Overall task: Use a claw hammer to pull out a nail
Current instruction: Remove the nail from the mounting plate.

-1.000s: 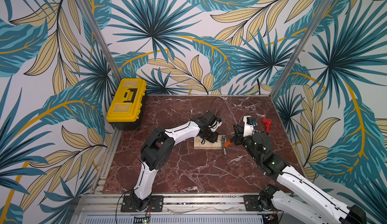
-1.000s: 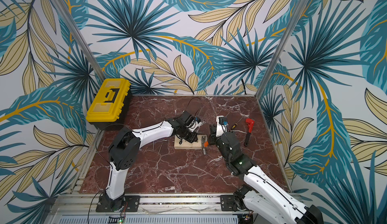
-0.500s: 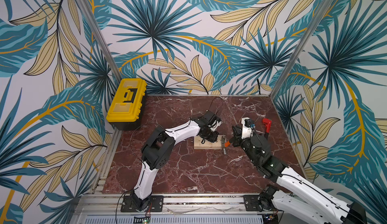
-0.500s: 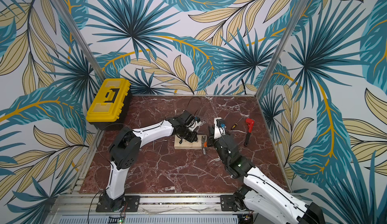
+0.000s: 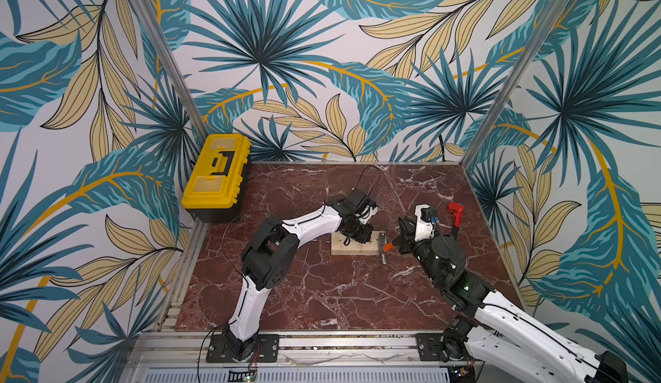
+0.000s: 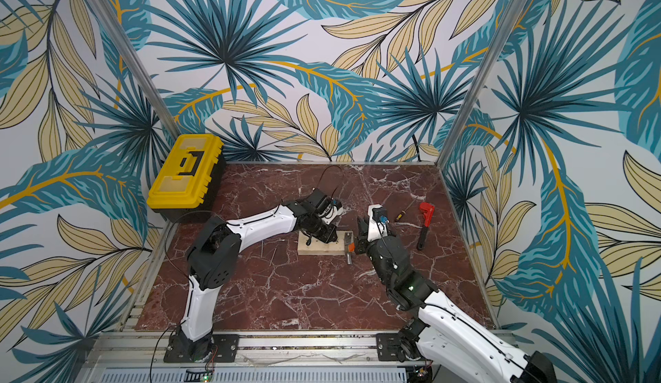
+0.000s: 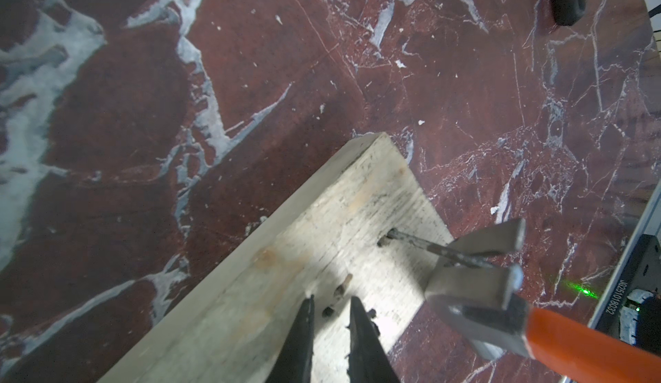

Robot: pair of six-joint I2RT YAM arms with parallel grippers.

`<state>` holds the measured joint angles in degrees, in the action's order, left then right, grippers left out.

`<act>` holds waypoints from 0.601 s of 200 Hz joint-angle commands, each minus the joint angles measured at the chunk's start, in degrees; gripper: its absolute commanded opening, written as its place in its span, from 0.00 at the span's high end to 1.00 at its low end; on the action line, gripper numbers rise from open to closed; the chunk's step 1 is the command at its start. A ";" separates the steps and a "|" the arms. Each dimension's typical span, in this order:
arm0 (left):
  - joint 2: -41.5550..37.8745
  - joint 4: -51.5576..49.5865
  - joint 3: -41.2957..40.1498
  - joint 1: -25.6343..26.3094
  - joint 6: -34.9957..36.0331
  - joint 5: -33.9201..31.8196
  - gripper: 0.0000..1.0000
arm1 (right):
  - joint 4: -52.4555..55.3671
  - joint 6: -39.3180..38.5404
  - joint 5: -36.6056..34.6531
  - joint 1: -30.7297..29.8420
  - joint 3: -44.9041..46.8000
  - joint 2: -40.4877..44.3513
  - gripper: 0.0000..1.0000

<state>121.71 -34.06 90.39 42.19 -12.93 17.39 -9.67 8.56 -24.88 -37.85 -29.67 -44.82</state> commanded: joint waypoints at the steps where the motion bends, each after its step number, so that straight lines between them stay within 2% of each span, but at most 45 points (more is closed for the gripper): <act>1: 13.02 -15.64 -6.46 -1.24 -0.17 -10.27 0.79 | 8.82 -3.55 -1.30 -0.13 3.30 -0.80 1.00; 120: 13.73 -15.68 -6.28 -1.49 0.10 -9.82 0.79 | 9.06 -2.39 -1.31 -0.12 5.44 2.23 1.00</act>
<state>122.10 -34.57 90.91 41.89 -12.93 18.31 -10.24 9.23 -25.08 -37.91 -27.24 -41.63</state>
